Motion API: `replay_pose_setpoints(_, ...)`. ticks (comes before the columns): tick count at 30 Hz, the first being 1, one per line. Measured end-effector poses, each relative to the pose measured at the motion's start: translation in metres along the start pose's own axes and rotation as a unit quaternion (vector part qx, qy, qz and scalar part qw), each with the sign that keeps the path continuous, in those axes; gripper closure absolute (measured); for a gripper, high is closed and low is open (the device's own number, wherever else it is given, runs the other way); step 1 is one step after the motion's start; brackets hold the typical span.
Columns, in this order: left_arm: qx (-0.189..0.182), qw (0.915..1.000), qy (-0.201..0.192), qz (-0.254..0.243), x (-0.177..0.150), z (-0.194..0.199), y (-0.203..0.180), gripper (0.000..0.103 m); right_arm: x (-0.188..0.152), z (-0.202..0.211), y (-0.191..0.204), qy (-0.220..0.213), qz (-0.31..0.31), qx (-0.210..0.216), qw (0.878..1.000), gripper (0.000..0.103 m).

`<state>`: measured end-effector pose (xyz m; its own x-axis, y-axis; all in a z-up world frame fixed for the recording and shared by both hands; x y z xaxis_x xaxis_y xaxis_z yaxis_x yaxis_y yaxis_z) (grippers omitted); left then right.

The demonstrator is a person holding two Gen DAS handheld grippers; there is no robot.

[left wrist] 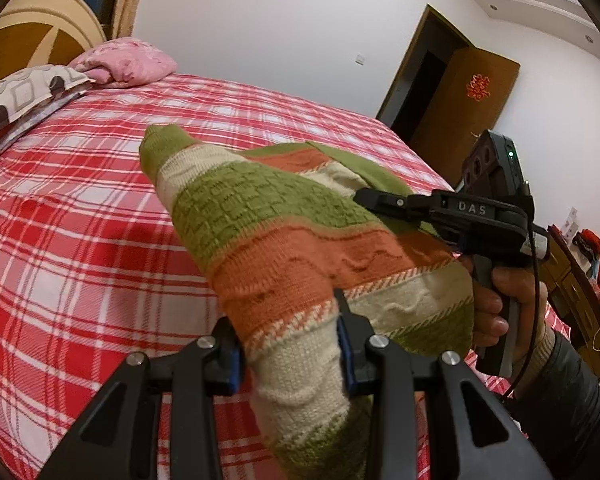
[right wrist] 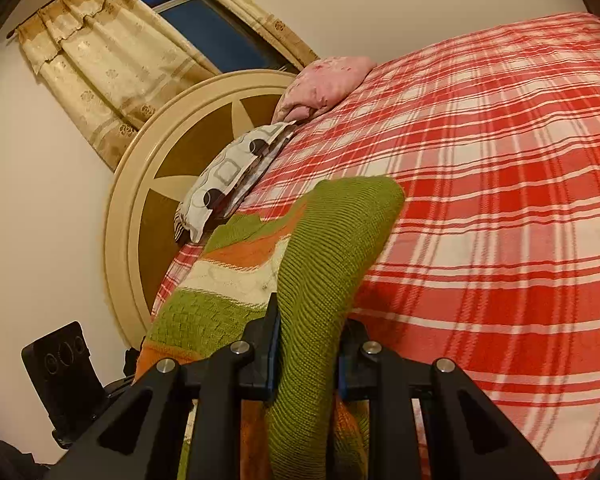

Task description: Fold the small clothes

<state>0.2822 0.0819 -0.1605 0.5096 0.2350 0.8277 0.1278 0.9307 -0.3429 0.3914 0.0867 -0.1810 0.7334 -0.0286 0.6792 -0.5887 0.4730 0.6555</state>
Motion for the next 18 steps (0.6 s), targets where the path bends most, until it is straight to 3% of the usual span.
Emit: replay_pose_setpoints(18, 0.040, 0.9985, -0.006, 0.038, -0.011, 0.023, 0.063, 0.066, -0.024, -0.075, 0.041, 0.053, 0.019, 0.027, 0.998, 0.082)
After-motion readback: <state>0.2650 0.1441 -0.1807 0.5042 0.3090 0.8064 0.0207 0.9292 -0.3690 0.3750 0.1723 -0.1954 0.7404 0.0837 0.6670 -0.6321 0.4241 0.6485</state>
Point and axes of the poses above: each gripper's, at about its wrist camera, not at the fingertips, and z roughly against the way its jaws point, y to its left, x to its top, the point moved 7 cm from there along -z, roughly the way its jaws point, and after that the axes turned 12 degrees about -y, right-handed, at the moved point
